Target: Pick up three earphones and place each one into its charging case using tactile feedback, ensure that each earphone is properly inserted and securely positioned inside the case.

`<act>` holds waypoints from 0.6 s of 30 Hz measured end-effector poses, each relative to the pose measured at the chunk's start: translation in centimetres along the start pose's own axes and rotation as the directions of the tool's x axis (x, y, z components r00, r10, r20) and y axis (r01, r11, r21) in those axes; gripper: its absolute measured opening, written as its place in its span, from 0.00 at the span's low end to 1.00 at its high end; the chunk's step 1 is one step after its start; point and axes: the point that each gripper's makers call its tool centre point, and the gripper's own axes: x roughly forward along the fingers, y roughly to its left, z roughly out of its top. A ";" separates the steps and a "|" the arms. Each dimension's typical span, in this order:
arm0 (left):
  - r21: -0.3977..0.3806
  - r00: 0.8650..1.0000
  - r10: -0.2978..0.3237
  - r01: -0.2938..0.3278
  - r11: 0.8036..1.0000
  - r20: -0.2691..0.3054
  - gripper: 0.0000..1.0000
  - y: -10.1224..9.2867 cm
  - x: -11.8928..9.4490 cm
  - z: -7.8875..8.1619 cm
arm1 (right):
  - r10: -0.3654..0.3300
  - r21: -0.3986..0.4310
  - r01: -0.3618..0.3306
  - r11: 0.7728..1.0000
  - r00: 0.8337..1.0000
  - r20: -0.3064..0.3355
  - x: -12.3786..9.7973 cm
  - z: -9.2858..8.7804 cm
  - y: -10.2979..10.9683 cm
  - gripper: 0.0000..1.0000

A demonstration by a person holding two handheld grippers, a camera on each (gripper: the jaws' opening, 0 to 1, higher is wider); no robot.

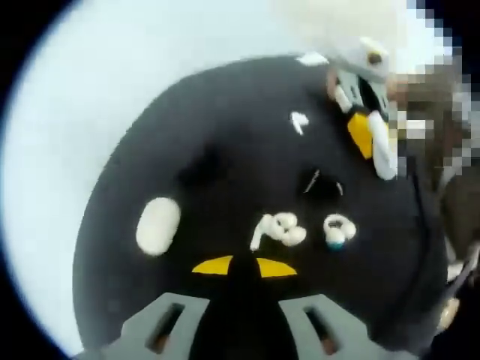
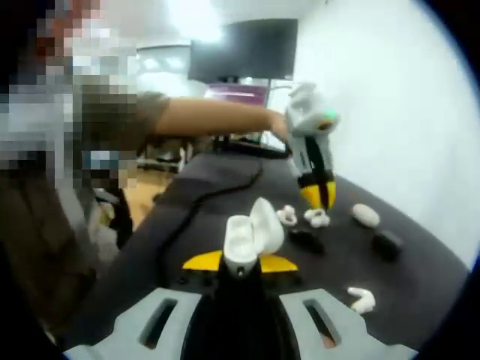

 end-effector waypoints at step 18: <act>-0.386 0.992 0.097 -0.057 0.921 0.085 0.03 -0.3 -1.5 -1.4 | 0.000 -0.010 0.000 1.000 1.000 -0.001 0.2 0.1 0.3 0.18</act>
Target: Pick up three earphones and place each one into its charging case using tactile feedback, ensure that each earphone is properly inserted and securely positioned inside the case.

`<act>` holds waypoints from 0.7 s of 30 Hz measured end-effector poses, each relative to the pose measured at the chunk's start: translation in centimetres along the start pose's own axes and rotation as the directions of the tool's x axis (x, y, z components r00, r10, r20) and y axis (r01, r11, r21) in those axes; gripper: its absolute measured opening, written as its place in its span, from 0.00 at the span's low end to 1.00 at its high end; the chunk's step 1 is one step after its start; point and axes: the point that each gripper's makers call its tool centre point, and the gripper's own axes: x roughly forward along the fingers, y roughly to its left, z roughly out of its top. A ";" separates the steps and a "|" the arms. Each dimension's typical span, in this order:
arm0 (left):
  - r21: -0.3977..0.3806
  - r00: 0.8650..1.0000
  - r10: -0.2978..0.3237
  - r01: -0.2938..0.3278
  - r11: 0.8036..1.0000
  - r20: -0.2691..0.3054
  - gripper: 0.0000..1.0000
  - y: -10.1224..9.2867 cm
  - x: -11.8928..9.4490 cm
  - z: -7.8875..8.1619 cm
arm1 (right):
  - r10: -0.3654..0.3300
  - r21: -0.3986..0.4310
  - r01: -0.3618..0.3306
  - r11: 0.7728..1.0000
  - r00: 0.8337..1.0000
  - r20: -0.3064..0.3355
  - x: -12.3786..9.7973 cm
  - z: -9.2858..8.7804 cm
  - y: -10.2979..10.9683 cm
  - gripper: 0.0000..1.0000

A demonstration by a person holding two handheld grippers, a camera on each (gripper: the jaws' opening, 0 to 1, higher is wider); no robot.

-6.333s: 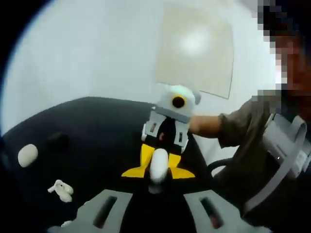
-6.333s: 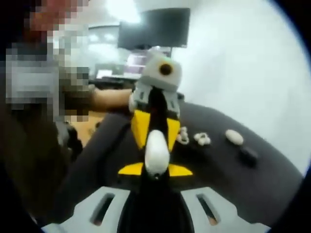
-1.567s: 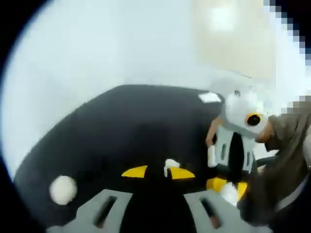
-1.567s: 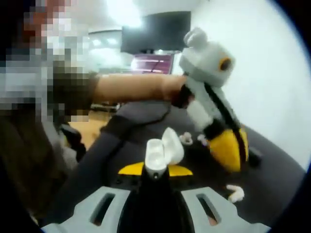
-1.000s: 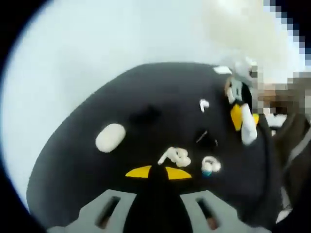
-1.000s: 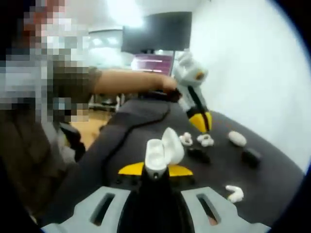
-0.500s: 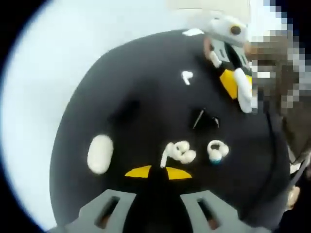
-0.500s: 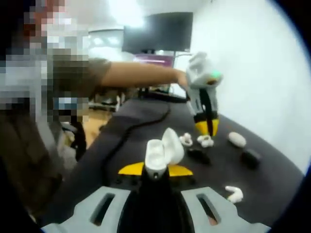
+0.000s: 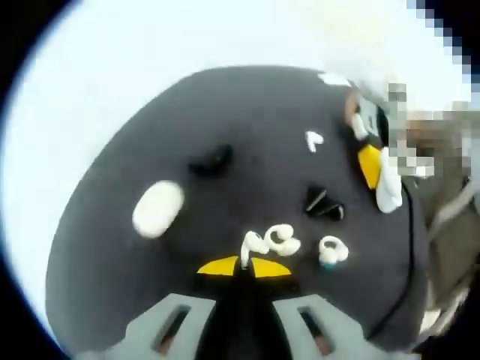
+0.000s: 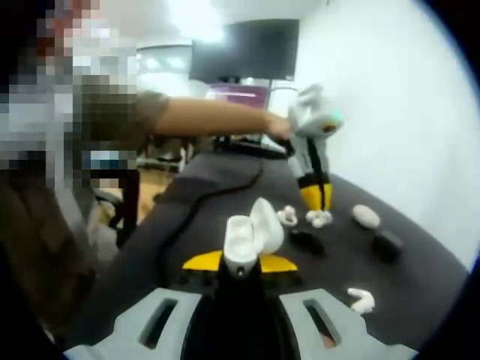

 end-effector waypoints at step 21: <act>-0.265 0.967 0.179 -0.127 0.956 0.182 0.03 -10.4 -4.2 -1.7 | -0.008 0.013 0.009 1.000 1.000 -0.002 -0.1 -0.1 -0.3 0.18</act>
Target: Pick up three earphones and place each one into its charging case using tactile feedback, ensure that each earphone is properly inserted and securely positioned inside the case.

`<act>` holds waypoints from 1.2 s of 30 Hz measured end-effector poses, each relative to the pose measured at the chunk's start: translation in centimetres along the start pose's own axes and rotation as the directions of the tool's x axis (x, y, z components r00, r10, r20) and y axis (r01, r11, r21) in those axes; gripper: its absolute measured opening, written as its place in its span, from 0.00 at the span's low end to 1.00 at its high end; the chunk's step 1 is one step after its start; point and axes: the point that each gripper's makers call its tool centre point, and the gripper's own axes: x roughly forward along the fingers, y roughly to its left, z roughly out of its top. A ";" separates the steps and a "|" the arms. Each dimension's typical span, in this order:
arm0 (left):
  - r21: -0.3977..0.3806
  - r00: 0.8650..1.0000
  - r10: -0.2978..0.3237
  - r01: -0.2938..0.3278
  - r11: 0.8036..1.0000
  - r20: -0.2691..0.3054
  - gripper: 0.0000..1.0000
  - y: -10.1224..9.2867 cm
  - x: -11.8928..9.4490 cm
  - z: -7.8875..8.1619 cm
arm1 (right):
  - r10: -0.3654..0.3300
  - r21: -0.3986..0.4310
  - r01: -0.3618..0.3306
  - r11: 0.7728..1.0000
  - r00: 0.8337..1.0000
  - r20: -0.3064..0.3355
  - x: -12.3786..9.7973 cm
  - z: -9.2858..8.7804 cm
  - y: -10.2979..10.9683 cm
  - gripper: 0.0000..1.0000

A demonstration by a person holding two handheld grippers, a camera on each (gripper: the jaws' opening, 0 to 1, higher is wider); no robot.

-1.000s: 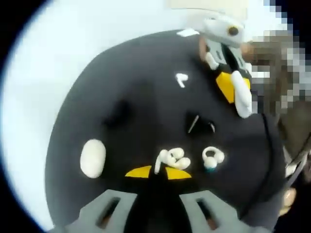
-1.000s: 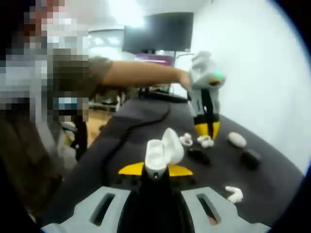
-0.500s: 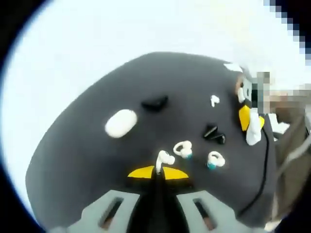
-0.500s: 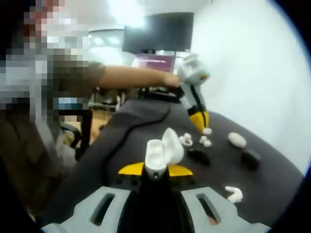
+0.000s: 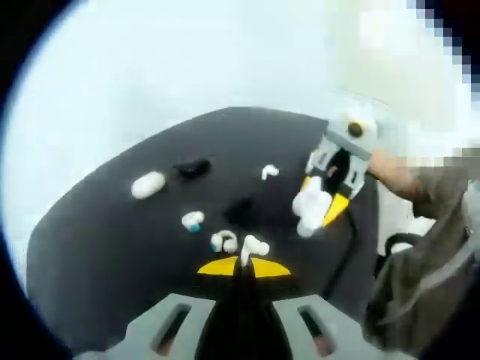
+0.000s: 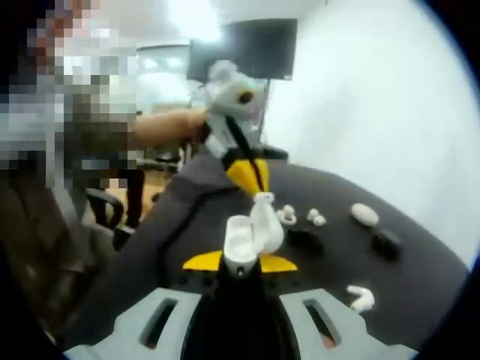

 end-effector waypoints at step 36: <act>0.043 0.901 -0.434 0.434 0.900 -0.011 0.10 -0.7 -0.7 0.7 | -0.002 -0.013 0.002 1.000 1.000 0.004 0.0 0.0 -0.2 0.18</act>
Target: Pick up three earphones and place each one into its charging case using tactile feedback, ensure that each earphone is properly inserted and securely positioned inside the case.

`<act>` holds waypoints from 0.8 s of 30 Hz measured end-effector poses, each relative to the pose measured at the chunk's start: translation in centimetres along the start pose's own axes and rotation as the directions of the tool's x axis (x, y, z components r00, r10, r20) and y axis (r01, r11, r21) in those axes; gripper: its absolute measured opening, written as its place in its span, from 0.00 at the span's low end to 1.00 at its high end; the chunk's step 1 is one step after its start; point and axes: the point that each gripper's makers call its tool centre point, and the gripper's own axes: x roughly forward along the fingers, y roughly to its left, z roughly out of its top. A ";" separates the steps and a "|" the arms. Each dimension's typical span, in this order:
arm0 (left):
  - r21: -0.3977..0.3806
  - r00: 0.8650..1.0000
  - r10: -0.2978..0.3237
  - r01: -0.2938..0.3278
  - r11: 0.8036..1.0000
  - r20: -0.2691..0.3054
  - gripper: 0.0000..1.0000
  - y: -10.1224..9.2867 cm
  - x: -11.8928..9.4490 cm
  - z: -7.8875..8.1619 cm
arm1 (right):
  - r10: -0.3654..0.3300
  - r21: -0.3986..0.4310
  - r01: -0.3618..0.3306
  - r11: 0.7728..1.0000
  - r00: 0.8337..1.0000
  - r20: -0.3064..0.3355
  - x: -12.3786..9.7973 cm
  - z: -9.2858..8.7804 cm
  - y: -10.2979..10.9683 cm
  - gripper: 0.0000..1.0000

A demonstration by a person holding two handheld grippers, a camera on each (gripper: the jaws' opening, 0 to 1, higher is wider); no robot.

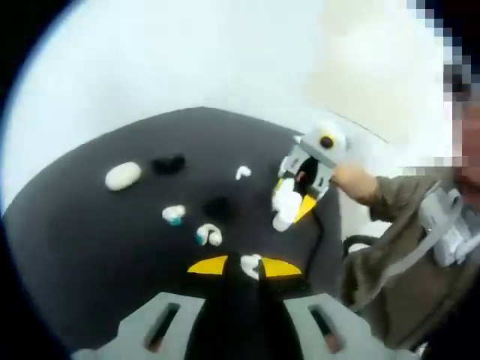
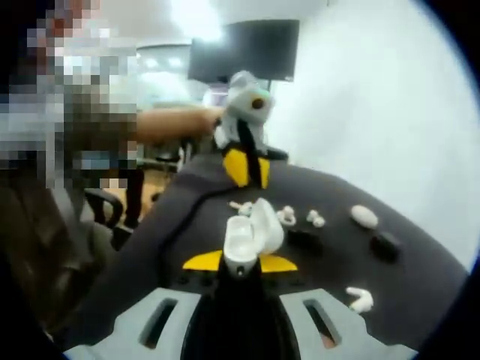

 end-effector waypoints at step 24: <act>-0.066 0.951 -0.272 0.265 0.962 -0.148 0.09 -1.5 2.9 -1.9 | 0.009 0.005 -0.009 1.000 1.000 0.002 0.1 0.1 0.4 0.18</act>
